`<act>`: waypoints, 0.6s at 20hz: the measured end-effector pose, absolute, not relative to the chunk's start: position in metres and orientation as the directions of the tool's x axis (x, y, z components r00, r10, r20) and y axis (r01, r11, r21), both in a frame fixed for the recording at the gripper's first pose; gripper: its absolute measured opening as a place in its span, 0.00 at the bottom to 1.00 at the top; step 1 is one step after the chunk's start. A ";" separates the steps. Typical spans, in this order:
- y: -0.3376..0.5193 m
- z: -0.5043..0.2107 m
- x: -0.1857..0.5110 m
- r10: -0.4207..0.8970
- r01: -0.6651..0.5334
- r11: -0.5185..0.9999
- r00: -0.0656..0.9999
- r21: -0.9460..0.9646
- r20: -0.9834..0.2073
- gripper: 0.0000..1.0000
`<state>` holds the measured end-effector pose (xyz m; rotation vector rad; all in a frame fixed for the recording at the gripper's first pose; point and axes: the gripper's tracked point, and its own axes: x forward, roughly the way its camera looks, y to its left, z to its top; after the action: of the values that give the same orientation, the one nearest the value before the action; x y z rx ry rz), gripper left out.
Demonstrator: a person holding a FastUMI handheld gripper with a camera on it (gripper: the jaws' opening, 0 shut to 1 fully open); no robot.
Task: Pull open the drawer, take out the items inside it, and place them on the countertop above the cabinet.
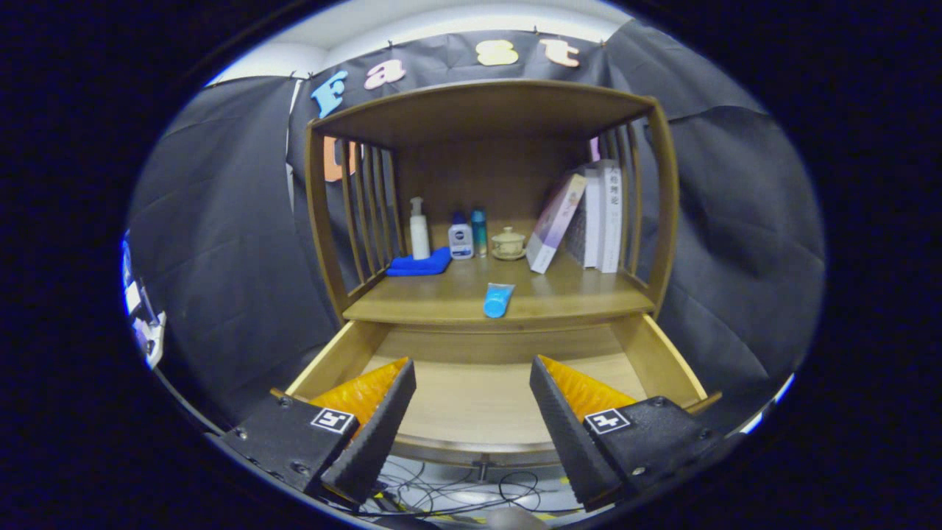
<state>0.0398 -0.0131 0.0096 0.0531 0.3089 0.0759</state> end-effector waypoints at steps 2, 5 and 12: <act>-0.021 -0.004 0.027 0.040 -0.029 0.998 0.967 0.048 -0.251 0.99; -0.023 -0.030 0.010 0.016 -0.013 1.000 0.976 0.017 -0.216 0.99; -0.020 -0.083 -0.009 -0.001 -0.003 1.000 0.983 -0.017 -0.186 0.99</act>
<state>-0.0085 -0.0197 -0.0832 -0.0173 0.1866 0.0010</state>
